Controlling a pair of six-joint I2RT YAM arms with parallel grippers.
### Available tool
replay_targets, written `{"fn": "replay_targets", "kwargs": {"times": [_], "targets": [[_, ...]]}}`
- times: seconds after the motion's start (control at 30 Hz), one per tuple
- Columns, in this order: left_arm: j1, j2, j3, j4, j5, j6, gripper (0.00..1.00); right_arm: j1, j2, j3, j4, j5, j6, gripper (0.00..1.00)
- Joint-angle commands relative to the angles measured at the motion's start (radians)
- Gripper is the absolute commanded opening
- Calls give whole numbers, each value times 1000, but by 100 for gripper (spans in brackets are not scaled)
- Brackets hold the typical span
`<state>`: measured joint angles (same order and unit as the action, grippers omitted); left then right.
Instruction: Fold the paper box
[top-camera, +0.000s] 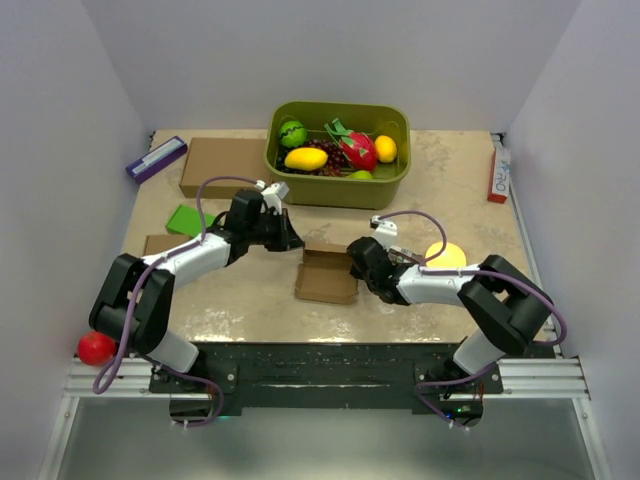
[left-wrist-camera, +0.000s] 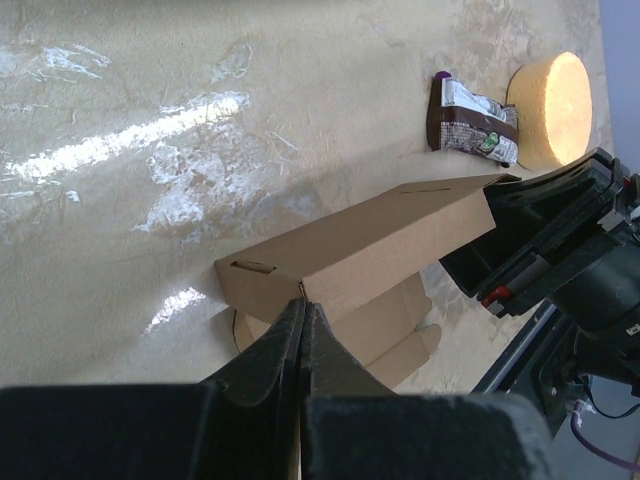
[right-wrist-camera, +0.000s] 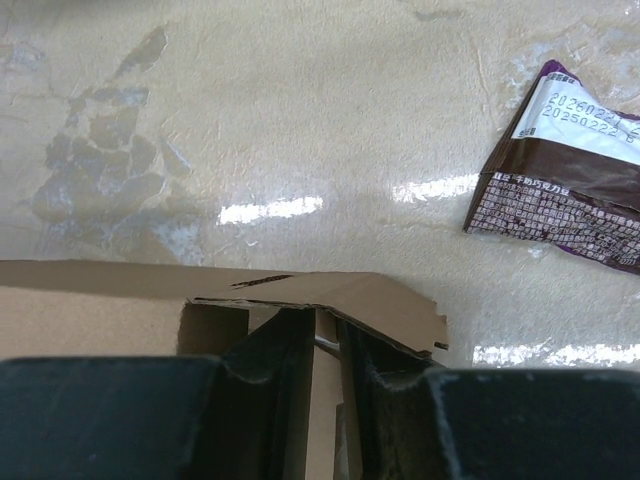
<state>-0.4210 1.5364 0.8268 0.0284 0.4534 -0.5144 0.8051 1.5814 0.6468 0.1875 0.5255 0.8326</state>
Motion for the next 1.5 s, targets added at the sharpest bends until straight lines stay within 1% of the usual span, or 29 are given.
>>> {"fn": "replay_targets", "kwargs": {"times": [0.0,0.33,0.7,0.83,0.9,0.97,1.0,1.03,1.13,1.17,1.2,1.23,1.27,1.33,1.4,1.47], "targets": [[2,25,6,-44,4,8,0,29,-6,48,61,-10,2,19],[2,31,6,-44,7,8,0,59,41,73,64,-22,13,18],[2,31,5,-44,11,7,0,60,112,39,147,-90,77,17],[2,28,6,-44,5,10,0,60,98,37,115,-73,83,19],[2,28,11,-48,1,16,0,59,57,36,89,-53,74,22],[2,25,15,-58,-15,24,0,59,17,30,41,-39,63,30],[2,21,15,-61,-21,27,0,60,-36,22,23,-32,62,36],[2,19,17,-65,-24,33,0,60,-61,16,-23,-27,60,44],[2,19,15,-68,-27,33,0,60,-187,-12,-109,-25,51,55],[2,22,17,-68,-25,33,0,60,-216,-19,-126,-36,36,63],[2,27,17,-68,-24,33,0,60,-271,-36,-140,-48,20,67],[2,28,15,-67,-21,33,0,59,-291,-41,-175,-44,5,72],[2,30,17,-67,-19,33,0,57,-308,-38,-207,-36,-16,74],[2,30,15,-67,-21,33,0,45,-353,-35,-279,-12,-41,76],[2,30,17,-67,-19,33,0,25,-385,-44,-299,-13,-55,78],[2,28,15,-62,-19,31,0,6,-422,-71,-278,-51,-87,79]]}}
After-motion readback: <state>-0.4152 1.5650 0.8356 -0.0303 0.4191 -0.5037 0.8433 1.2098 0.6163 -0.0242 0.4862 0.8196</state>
